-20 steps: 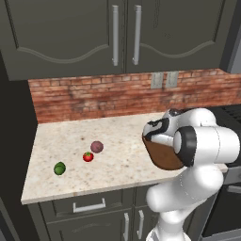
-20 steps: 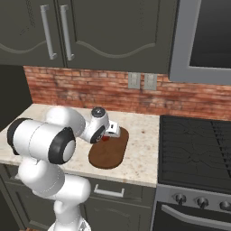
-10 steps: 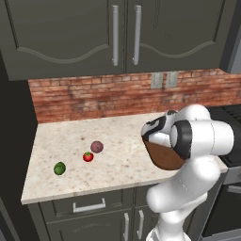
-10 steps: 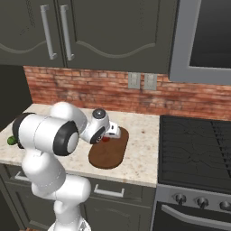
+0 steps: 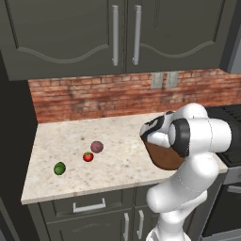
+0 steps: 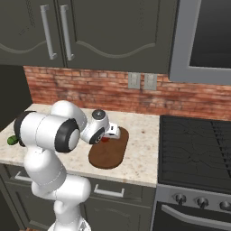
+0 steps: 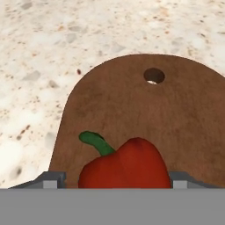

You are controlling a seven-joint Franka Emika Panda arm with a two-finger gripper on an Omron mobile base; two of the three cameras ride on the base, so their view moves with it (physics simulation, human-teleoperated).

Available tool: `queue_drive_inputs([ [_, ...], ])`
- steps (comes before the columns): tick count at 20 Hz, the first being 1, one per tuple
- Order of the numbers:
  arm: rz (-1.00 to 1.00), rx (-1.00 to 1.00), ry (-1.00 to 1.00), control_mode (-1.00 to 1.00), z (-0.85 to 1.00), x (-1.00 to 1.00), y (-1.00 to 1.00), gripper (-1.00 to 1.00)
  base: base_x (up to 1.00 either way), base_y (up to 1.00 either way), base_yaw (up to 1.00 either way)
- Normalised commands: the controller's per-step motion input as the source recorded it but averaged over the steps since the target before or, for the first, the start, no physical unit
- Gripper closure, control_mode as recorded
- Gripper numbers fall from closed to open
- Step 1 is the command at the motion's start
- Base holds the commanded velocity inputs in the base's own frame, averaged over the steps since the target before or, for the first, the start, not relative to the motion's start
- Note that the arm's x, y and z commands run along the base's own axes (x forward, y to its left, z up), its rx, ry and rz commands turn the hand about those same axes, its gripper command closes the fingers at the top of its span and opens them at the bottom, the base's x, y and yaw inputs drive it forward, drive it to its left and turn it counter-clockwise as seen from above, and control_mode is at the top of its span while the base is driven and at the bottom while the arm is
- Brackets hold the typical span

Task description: Place the avocado, onion, tomato, and bell pepper on the cutting board.

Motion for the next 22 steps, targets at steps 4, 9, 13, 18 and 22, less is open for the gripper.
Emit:
queue_drive_inputs([
  [4,0.00,0.00,0.00,-1.00,0.00,0.00,0.00,-1.00,0.00,0.00,0.00],
  [9,0.00,0.00,-0.01,-1.00,0.03,0.00,0.00,-1.00,0.00,0.00,0.00],
  [13,0.00,0.00,-0.06,-1.00,0.23,0.00,0.00,-1.00,0.00,0.00,0.00],
  [18,0.00,0.00,-0.09,-1.00,0.38,-0.01,0.00,-1.00,0.00,0.00,0.00],
  [22,0.00,0.00,-0.11,-1.00,0.45,-0.04,0.00,-1.00,0.00,0.00,0.00],
])
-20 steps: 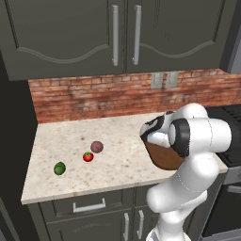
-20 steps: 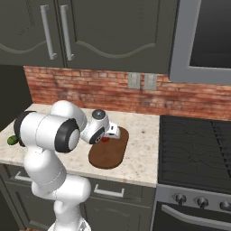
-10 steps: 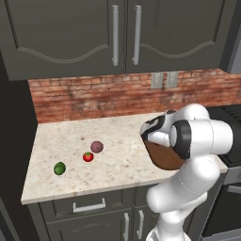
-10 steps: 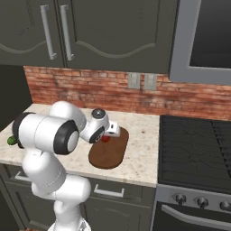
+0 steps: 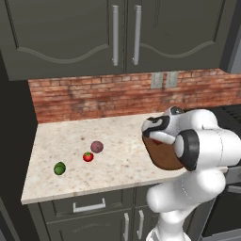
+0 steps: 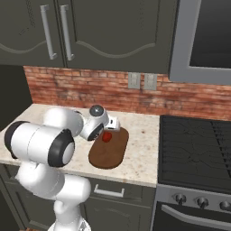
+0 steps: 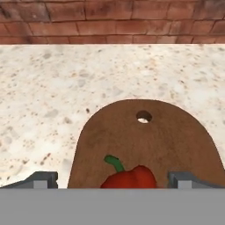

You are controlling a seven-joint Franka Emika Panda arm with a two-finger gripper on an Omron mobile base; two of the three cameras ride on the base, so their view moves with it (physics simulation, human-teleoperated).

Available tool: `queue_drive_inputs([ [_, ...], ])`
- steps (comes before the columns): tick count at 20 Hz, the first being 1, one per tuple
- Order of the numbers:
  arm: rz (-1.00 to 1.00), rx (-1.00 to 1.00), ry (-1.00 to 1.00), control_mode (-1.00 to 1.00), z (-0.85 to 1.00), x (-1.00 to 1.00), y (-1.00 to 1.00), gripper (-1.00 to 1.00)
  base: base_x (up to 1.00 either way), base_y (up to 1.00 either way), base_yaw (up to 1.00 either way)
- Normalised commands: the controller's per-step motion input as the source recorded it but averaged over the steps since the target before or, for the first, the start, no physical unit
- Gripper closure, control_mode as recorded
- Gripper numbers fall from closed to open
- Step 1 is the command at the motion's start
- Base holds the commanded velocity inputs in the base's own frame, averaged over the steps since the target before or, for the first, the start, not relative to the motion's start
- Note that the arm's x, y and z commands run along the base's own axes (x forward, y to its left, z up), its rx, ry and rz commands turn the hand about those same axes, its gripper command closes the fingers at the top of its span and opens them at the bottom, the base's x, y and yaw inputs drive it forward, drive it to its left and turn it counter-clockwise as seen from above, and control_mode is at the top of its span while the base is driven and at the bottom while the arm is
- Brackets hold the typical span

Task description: Place the avocado, onion, tomato, and bell pepper on the cutting board.

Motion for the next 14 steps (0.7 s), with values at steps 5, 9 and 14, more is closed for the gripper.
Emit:
queue_drive_inputs([
  [5,0.00,0.00,-0.11,-1.00,0.52,-0.14,0.02,-1.00,0.00,0.00,0.00],
  [9,0.00,-0.01,-0.14,-1.00,0.54,-0.27,0.09,-1.00,0.00,0.00,0.00],
  [14,0.00,-0.03,-0.12,-1.00,0.52,-0.30,0.26,-1.00,0.00,0.00,0.00],
])
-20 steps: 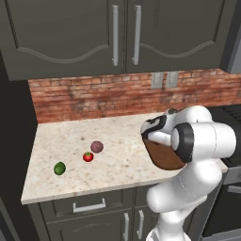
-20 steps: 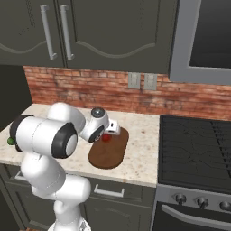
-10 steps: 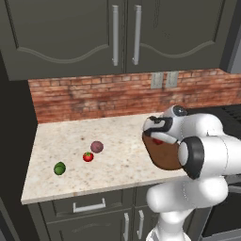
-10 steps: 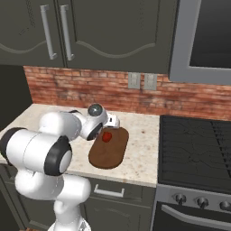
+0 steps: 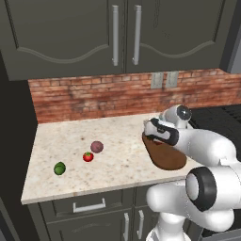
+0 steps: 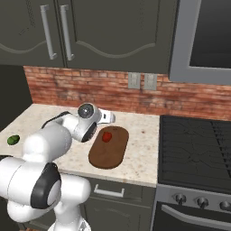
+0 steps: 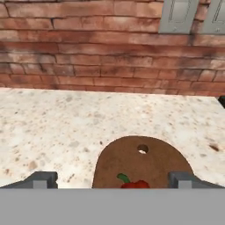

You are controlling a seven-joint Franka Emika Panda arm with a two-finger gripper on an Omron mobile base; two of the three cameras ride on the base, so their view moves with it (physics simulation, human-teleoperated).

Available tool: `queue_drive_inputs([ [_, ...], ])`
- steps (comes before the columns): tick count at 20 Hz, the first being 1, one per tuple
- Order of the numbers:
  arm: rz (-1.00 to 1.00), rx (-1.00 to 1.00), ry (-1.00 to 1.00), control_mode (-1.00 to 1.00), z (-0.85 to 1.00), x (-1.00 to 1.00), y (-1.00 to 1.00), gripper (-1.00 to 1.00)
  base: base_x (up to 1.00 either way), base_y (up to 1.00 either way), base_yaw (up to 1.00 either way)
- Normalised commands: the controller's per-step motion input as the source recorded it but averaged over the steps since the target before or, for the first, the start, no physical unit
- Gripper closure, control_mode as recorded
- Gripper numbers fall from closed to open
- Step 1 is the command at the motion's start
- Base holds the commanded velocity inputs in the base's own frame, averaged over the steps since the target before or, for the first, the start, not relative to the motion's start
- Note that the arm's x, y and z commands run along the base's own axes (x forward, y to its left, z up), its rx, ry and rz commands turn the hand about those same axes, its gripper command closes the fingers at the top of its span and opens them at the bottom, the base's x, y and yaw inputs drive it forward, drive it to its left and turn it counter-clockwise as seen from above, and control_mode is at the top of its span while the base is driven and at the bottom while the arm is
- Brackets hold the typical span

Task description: Place the avocado, onion, tomato, and bell pepper on the cutting board.

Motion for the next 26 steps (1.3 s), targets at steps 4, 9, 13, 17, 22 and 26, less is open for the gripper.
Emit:
queue_drive_inputs([
  [4,0.00,-0.05,-0.10,-1.00,0.55,-0.29,0.36,-1.00,0.00,0.00,0.00],
  [9,0.00,-0.07,-0.06,-1.00,0.49,-0.28,0.48,-1.00,0.00,0.00,0.00],
  [13,0.00,-0.08,0.00,-1.00,0.37,-0.29,0.55,-1.00,0.00,0.00,0.00],
  [17,0.00,-0.07,0.00,-1.00,0.27,-0.32,0.53,-1.00,0.00,0.00,0.00],
  [22,0.00,-0.03,0.00,-1.00,0.13,-0.27,0.45,-1.00,0.00,0.00,0.00],
  [26,0.00,0.00,0.01,-1.00,0.00,-0.17,0.29,-1.00,0.00,0.00,0.00],
])
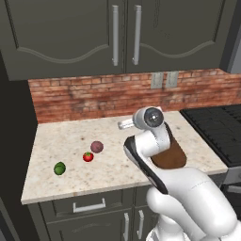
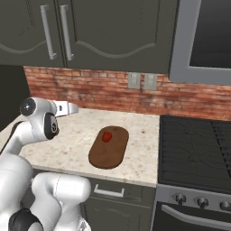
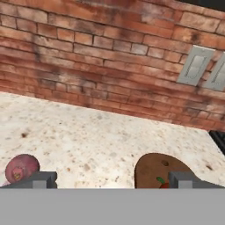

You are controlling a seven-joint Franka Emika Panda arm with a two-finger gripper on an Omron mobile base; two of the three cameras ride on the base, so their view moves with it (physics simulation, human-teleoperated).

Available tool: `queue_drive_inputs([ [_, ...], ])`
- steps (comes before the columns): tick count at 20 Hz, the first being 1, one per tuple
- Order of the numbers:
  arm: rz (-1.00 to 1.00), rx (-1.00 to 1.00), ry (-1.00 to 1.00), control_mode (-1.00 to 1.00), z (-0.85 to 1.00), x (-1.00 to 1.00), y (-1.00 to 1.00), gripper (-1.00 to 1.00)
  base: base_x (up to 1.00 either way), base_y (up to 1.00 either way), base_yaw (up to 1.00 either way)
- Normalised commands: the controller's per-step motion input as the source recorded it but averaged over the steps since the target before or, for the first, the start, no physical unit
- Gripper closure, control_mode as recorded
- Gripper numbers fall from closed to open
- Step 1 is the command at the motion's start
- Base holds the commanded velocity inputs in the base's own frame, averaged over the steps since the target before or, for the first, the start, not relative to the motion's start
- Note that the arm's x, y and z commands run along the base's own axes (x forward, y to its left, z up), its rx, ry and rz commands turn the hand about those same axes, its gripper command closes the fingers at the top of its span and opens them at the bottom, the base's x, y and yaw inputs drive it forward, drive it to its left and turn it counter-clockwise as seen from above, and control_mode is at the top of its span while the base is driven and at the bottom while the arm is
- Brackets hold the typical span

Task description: Place the avocado, onion, tomato, and bell pepper on the cutting board.

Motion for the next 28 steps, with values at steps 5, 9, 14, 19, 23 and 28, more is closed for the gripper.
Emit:
queue_drive_inputs([
  [5,0.00,0.00,0.04,-1.00,0.00,-0.12,0.22,-1.00,0.00,0.00,0.00],
  [9,0.00,0.02,0.04,-1.00,0.00,-0.12,0.12,-1.00,0.00,0.00,0.00],
  [14,0.00,0.07,0.15,-1.00,0.01,-0.03,0.07,-1.00,0.00,0.00,0.00],
  [19,0.00,0.09,0.29,-1.00,0.02,0.02,0.04,-1.00,0.00,0.00,0.00],
  [23,0.00,0.09,0.29,-1.00,0.00,0.03,0.05,-1.00,0.00,0.00,0.00],
  [28,0.00,0.09,0.23,-1.00,0.00,0.01,0.02,-1.00,0.00,0.00,0.00],
])
